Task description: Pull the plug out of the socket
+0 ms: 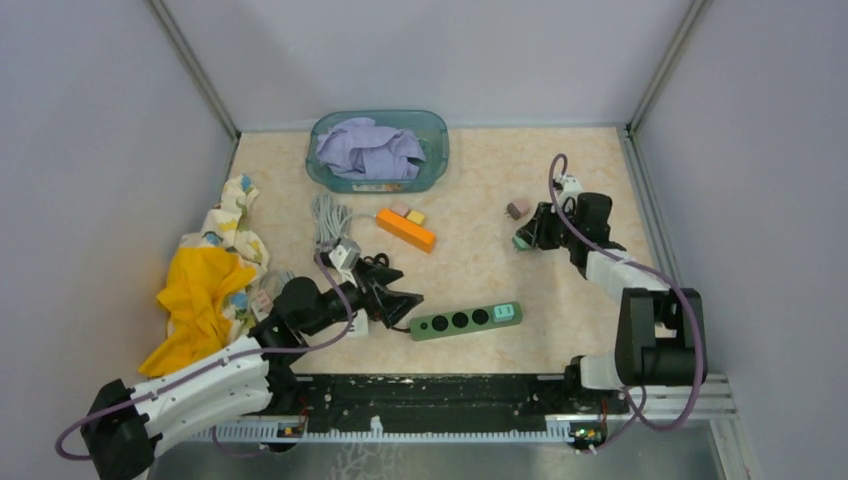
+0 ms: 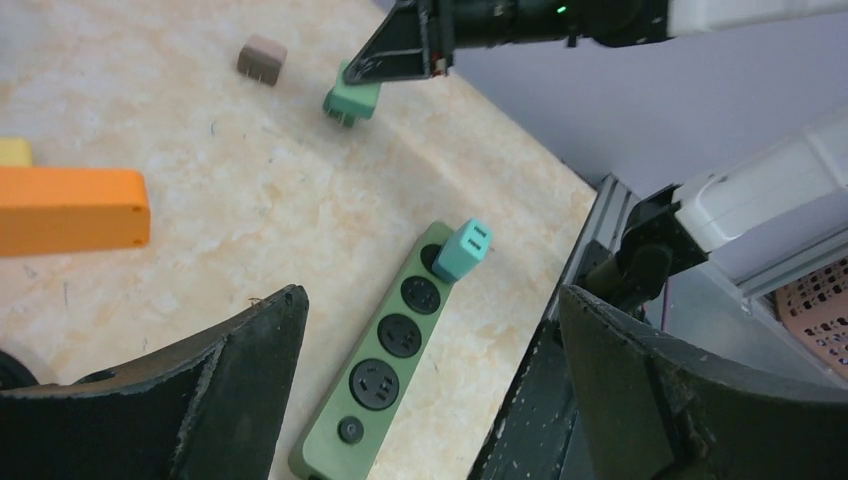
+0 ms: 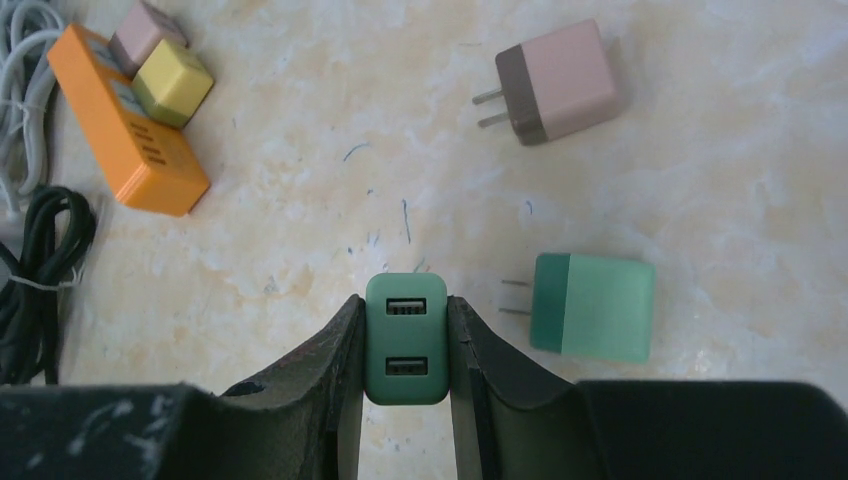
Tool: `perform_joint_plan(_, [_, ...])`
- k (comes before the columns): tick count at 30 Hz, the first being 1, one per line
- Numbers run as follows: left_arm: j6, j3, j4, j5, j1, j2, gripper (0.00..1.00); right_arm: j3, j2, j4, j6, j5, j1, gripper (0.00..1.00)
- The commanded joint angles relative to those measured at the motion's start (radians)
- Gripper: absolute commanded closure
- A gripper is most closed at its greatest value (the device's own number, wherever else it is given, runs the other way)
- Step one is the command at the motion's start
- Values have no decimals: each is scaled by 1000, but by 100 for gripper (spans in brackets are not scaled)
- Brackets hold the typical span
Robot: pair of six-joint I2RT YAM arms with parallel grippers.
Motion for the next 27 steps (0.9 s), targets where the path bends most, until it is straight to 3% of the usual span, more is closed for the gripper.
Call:
perform_joint_plan(1, [18,-25,92,24,2,-51,0,158,116,63,115,19,-6,88])
perform_joint_plan(8, [-43,-145,218,11,3,-76,0,254,279,33,123,88,-7,78])
perform_joint_plan(12, [-41,-159,264,28,2,-49,0,295,314,-13,98,114,-7,53])
perform_joint_plan(14, [-33,-148,275,62,2,-22,0,313,347,-43,82,112,-7,45])
perform_joint_plan(23, [-17,-114,331,192,1,89,0,288,198,-62,-34,133,-9,38])
perform_joint_plan(27, [-17,-115,349,192,2,103,0,259,109,-65,-116,34,-9,38])
